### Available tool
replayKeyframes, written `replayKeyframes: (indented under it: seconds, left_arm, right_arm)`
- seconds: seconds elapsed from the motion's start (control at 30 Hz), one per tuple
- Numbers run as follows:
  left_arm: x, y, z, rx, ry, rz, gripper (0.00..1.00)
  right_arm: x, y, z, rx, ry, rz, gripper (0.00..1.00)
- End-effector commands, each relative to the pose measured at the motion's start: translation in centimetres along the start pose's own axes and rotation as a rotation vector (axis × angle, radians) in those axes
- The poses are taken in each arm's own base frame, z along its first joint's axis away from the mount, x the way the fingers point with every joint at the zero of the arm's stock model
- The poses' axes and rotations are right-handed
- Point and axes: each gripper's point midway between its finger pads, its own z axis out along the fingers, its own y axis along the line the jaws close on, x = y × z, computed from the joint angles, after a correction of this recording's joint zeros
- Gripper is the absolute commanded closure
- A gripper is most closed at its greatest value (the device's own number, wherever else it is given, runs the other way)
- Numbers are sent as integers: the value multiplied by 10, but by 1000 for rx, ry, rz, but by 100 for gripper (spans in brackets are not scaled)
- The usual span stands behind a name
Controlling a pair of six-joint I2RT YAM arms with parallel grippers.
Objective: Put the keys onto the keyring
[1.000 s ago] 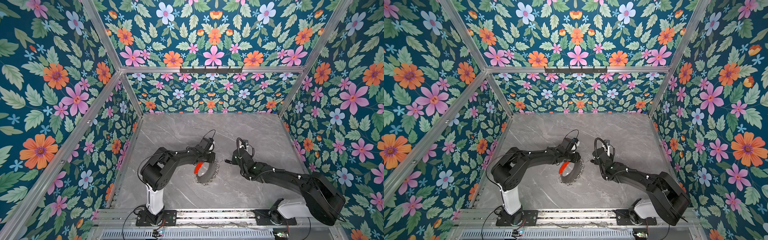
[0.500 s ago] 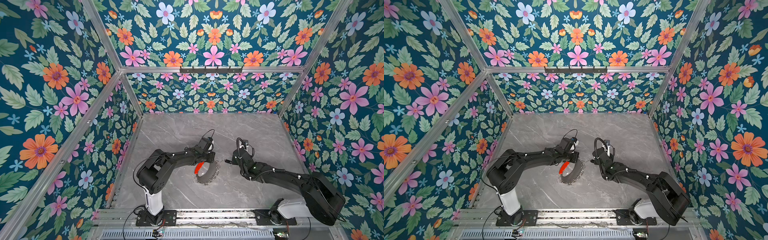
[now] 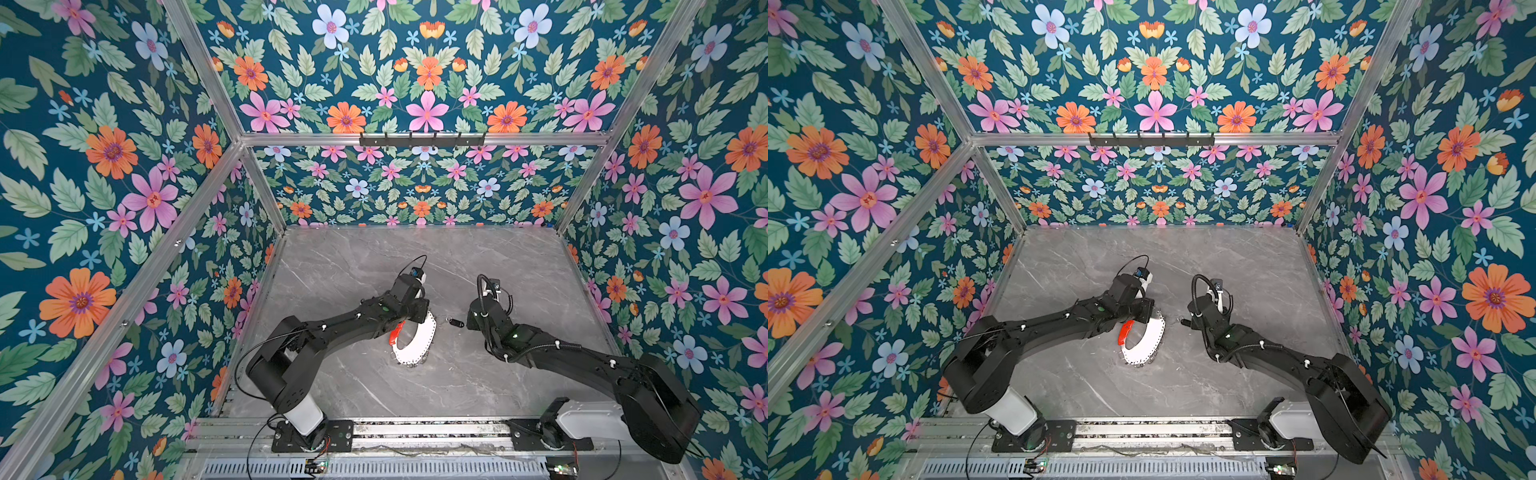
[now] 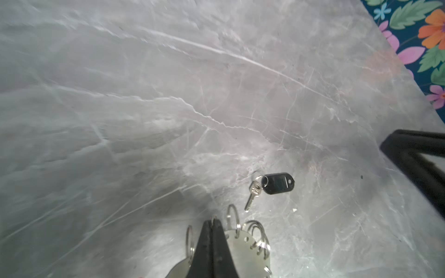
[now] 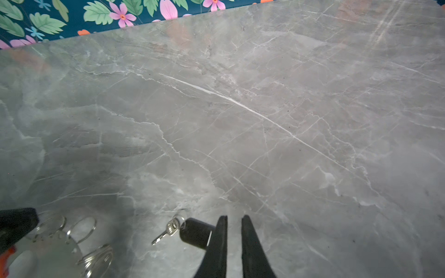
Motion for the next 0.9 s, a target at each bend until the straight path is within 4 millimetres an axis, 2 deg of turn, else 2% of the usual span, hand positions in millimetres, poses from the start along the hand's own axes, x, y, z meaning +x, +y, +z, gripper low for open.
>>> replayKeyframes:
  seconds: [0.0, 0.1, 0.2, 0.33, 0.43, 0.5, 0.6, 0.7, 0.77, 0.87]
  left_arm:
    - [-26, 5, -20, -33, -158, 63, 100]
    - [-44, 1, -43, -11, -264, 92, 100]
    - [-64, -1, -54, -19, -274, 138, 100]
    - [-98, -1, -65, -32, -285, 179, 100]
    - [-121, -10, -72, 22, -300, 247, 100]
    - [-136, -15, -80, 72, -334, 289, 100]
    - [-171, -14, -96, 132, -391, 310, 100]
    - [-204, -8, -110, 173, -440, 309, 100]
    - [-216, -2, -114, 193, -460, 317, 100]
    - [-219, 7, -115, 231, -468, 316, 100]
  right_arm:
    - [8, 8, -15, -37, 141, 0, 85]
    - [12, 29, -26, -170, 276, 71, 83]
    - [-1, 43, -35, -258, 301, 121, 81]
    - [-41, 56, -45, -307, 294, 126, 78]
    - [-76, 69, -51, -364, 262, 140, 77]
    - [-95, 71, -50, -355, 227, 144, 76]
    - [-127, 68, -46, -314, 152, 109, 76]
    - [-151, 77, -45, -370, 171, 112, 67]
    - [-166, 90, -45, -464, 233, 157, 67]
    - [-180, 115, -41, -593, 241, 143, 69]
